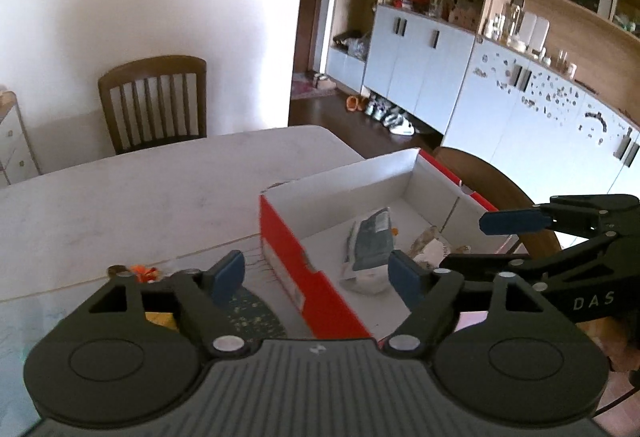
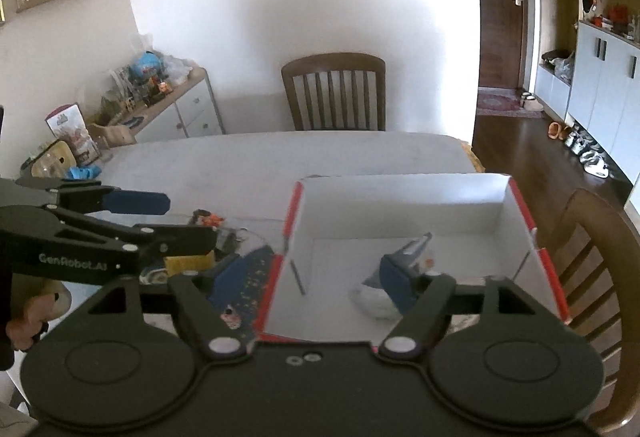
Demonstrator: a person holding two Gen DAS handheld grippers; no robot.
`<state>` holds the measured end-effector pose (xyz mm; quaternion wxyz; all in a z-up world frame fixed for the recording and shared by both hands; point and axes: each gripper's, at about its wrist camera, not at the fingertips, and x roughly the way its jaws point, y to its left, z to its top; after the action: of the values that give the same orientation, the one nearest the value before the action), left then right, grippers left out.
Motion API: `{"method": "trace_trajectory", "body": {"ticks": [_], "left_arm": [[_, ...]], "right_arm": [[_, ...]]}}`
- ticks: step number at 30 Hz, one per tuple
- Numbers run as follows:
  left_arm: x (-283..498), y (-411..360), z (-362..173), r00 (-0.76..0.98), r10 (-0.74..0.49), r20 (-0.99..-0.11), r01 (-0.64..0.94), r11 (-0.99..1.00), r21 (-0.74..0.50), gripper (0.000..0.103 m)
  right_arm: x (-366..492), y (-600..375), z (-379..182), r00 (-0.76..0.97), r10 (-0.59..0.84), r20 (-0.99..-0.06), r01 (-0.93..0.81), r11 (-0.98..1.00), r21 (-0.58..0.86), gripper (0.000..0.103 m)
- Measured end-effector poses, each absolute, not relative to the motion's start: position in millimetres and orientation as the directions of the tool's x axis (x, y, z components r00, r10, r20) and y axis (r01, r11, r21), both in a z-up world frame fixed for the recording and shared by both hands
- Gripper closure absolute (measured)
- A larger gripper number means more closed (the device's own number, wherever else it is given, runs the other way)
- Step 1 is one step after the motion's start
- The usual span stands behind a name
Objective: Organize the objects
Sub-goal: 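Withdraw both tools from the box back toward the table clutter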
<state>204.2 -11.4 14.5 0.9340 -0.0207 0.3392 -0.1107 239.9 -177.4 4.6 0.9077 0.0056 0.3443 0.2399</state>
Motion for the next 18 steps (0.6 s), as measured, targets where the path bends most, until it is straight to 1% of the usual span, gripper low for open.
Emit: {"method": "trace_trajectory", "body": {"ticks": [2,4,5,6,8,12,18], "left_arm": [[197,-1,15,0.754,-0.216,-0.620,0.181,0.976,-0.121,0.018],[192,9,14,0.759,-0.206,-0.617,0.164,0.978,-0.125,0.018],[190,13,13,0.762,-0.203,-0.615,0.160,0.979,-0.125,0.018],[188,18,13,0.765,-0.200,-0.612,0.156,0.980,-0.126,0.018],[182,29,11,0.770,-0.204,-0.604,0.153,0.979,-0.135,0.018],[172,47,6,0.777,-0.209,-0.594,0.150,0.977,-0.148,0.017],[159,71,-5,0.771,-0.198,-0.605,0.138,0.980,-0.145,0.017]], "right_arm": [[236,-171,4,0.654,0.443,-0.613,-0.428,0.885,0.183,0.020],[231,-165,4,0.660,0.453,-0.599,-0.426,0.883,0.198,0.012],[228,-163,3,0.666,0.456,-0.590,-0.423,0.883,0.205,0.005],[225,-160,3,0.674,0.455,-0.583,-0.417,0.885,0.208,0.001],[220,-155,2,0.688,0.455,-0.566,-0.409,0.887,0.215,0.001],[215,-141,-3,0.682,0.455,-0.573,-0.396,0.888,0.233,0.001],[206,-119,-9,0.676,0.450,-0.583,-0.398,0.889,0.224,0.001]]}}
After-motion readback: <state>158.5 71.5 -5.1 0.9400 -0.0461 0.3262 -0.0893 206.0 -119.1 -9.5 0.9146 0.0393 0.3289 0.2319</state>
